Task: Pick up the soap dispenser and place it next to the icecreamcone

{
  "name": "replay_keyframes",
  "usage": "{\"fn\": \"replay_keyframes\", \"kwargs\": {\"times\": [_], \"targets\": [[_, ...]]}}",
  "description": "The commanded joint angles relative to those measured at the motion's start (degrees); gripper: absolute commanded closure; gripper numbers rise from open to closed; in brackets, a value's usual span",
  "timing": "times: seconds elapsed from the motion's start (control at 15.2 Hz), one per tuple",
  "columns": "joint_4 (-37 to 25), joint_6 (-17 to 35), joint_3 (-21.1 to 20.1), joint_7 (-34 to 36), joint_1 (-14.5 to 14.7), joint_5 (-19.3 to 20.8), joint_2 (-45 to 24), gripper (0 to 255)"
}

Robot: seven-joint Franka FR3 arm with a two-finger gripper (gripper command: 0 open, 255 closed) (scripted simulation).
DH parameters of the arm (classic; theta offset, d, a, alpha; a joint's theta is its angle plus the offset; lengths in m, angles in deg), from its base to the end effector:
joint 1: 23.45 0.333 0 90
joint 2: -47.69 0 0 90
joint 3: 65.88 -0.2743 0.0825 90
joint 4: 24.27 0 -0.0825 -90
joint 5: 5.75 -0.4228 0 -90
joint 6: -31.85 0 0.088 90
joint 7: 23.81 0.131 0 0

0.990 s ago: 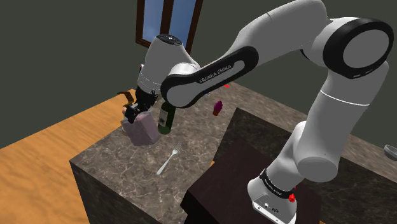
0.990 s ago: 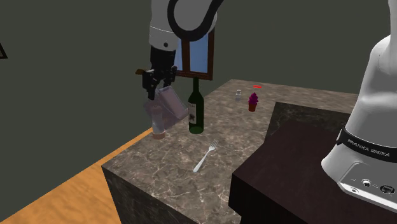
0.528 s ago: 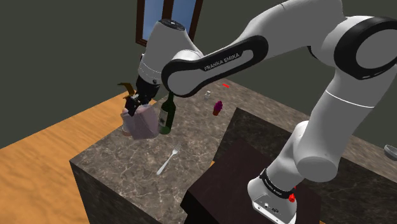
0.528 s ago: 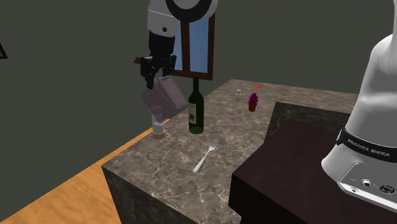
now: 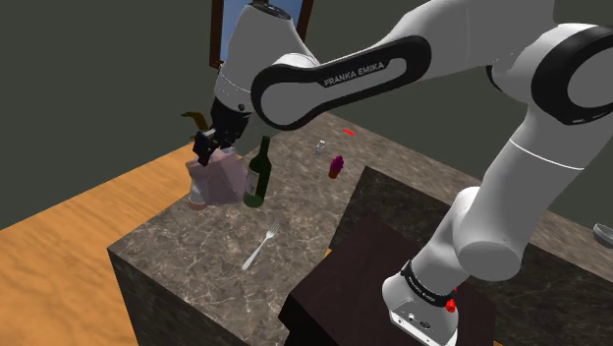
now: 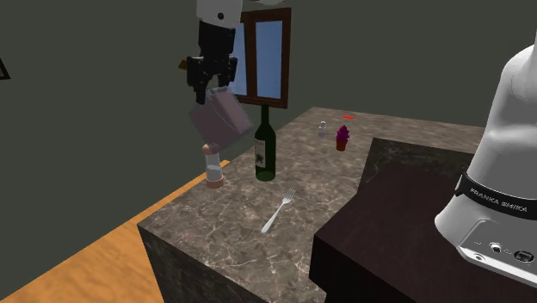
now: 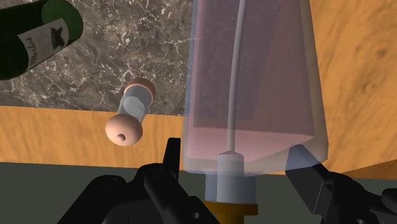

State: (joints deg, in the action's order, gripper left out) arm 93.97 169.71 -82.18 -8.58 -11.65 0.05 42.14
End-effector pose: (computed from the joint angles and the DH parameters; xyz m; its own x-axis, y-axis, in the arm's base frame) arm 0.5511 0.2909 0.3282 0.9286 0.2723 0.2520 0.2837 -0.9589 -0.0094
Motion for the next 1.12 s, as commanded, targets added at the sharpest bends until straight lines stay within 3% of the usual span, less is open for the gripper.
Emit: {"fn": "replay_keyframes", "kwargs": {"times": [0.0, 0.53, 1.06], "targets": [[0.6, -0.4, 0.5, -1.9, -0.9, -1.0, 1.1, 255], [4.9, 0.8, 5.2, -15.9, -6.8, -6.5, 4.6, 255], [4.9, 0.1, 10.5, -29.5, -12.2, -10.6, 4.8, 255]]}}
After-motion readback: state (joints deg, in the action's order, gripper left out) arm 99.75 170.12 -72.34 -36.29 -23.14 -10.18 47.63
